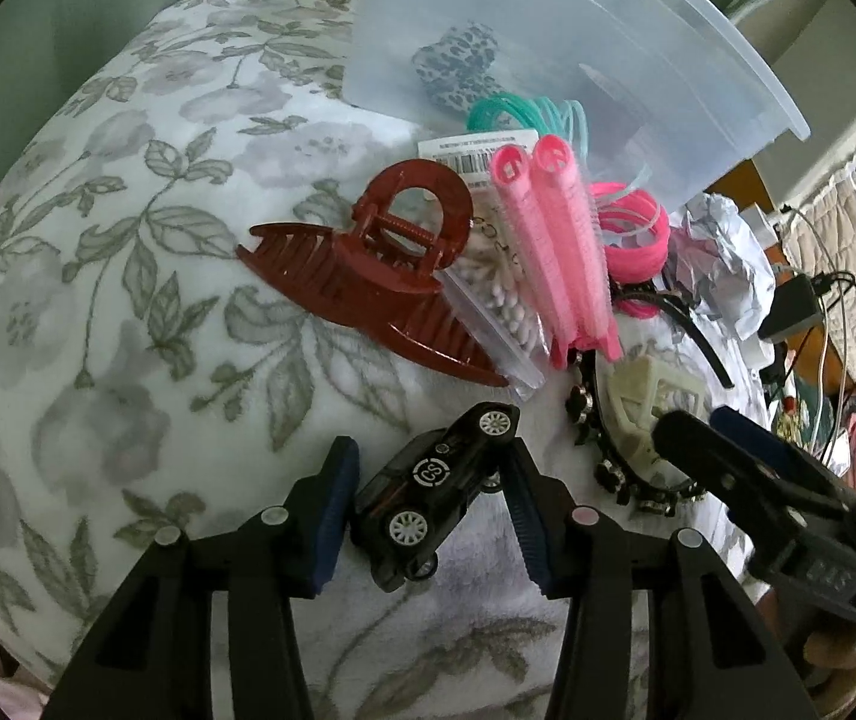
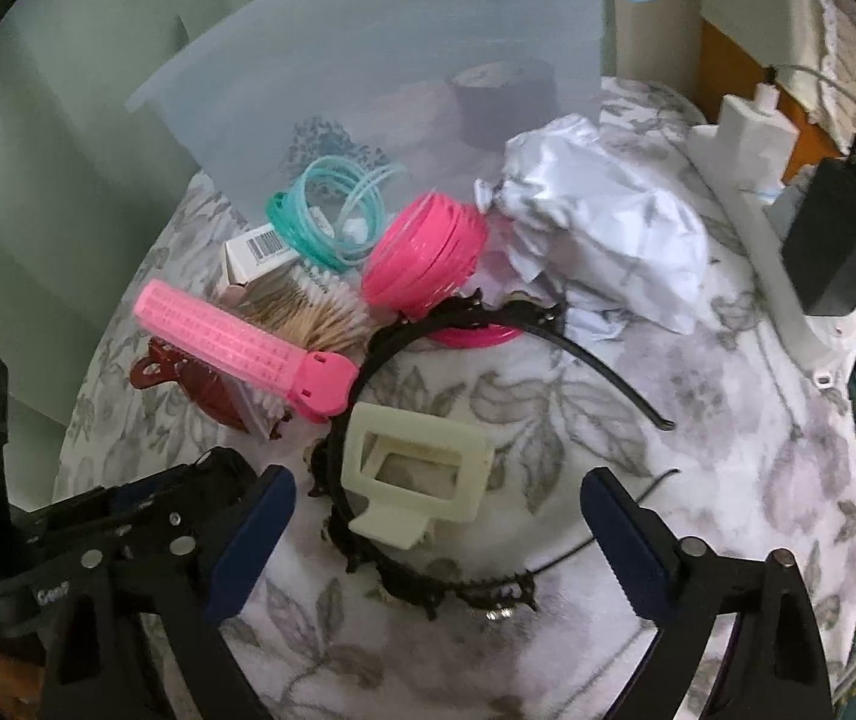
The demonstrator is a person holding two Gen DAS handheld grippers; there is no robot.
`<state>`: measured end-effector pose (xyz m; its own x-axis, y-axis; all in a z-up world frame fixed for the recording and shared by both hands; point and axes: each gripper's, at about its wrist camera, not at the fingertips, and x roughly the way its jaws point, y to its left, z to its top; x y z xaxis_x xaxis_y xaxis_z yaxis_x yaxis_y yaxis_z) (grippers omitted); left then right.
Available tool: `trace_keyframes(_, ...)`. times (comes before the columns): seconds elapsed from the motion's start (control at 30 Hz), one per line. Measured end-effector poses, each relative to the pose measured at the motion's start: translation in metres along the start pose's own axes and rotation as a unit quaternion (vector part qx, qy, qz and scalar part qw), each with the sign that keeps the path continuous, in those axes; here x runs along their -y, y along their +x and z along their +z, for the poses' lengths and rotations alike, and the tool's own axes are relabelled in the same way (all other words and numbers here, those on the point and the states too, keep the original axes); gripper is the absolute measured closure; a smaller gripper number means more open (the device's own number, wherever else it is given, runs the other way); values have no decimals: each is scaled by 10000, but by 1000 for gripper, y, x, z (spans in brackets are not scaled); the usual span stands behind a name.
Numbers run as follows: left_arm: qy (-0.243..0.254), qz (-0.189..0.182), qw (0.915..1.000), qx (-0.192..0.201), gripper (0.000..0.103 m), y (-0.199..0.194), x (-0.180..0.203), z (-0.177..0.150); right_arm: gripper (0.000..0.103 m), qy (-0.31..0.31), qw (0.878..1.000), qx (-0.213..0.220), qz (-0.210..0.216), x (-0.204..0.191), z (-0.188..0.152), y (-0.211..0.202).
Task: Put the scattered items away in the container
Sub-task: 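Grasp the black toy car with the left tool while the right tool grasps the cream clip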
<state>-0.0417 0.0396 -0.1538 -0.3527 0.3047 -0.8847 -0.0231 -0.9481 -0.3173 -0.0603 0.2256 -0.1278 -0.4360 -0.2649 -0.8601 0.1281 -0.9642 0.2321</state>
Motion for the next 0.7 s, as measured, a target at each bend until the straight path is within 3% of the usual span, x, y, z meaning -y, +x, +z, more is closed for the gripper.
trace_keyframes(0.27, 221, -98, 9997, -68, 42, 1, 13, -3, 24, -23, 9998, -169, -58, -5, 3, 14)
trace_keyframes(0.43, 88, -234, 9997, -62, 43, -1, 13, -2, 30, -57, 9996, -204, -177, -6, 5, 20)
trace_keyframes(0.53, -54, -287, 9996, -60, 47, -3, 11, -2, 41, 89, 9996, -179, -200, 3, 5, 18)
trace_keyframes(0.7, -2, -265, 9996, -91, 52, -2, 17, -2, 41, 208, 9994, -155, -233, 11, 2, 14)
